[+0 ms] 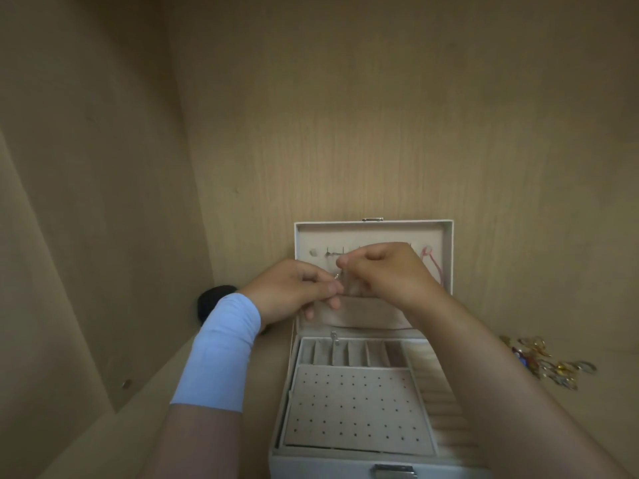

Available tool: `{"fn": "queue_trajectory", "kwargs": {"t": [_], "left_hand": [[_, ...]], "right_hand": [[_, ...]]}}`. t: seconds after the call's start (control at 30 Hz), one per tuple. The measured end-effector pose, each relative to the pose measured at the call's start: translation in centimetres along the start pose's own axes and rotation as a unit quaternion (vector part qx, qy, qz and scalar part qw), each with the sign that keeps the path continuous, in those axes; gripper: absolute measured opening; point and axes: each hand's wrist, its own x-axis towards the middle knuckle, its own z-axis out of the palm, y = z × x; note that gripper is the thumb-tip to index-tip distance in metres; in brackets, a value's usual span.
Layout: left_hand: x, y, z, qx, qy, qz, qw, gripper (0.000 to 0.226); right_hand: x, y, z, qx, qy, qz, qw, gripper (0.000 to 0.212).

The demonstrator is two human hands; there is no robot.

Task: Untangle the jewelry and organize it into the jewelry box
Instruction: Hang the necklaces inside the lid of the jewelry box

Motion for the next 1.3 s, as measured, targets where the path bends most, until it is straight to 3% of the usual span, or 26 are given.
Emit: {"fn": "queue_trajectory", "kwargs": {"t": [0.23, 0.4, 0.47, 0.67, 0.77, 0.93, 1.07, 1.3], "left_hand": [[-0.3, 0.5, -0.9, -0.015, 0.045, 0.006, 0.999, 0.015], [0.0, 0.9, -0.6, -0.028, 0.080, 0.029, 0.996, 0.015], [0.1, 1.0, -0.3, -0.013, 0.084, 0.038, 0.996, 0.011], [0.7, 0.5, -0.4, 0.011, 0.111, 0.042, 0.993, 0.010], [0.8, 0.0, -0.4, 0.123, 0.117, 0.005, 0.986, 0.016], [1.1, -0.4, 0.4, 0.297, 0.090, -0.054, 0.949, 0.033], [1.2, -0.5, 1.2, 0.352, 0.060, -0.054, 0.932, 0.042], [1.4, -0.8, 1.3, 0.382, 0.025, -0.068, 0.921, 0.034]], "right_hand": [[-0.7, -0.7, -0.3, 0.013, -0.066, 0.037, 0.997, 0.019], [-1.1, -0.4, -0.1, -0.153, -0.120, 0.075, 0.978, 0.017], [-1.3, -0.3, 0.4, -0.099, -0.135, 0.044, 0.985, 0.012], [-0.6, -0.2, 0.0, -0.218, -0.042, -0.013, 0.975, 0.019], [-0.3, -0.1, -0.1, -0.218, 0.002, -0.012, 0.976, 0.021], [0.2, 0.0, 0.3, -0.236, 0.008, -0.019, 0.972, 0.021], [1.1, -0.6, 0.6, -0.254, 0.000, -0.037, 0.966, 0.018], [2.8, -1.0, 1.5, -0.315, -0.016, -0.073, 0.946, 0.014]]}}
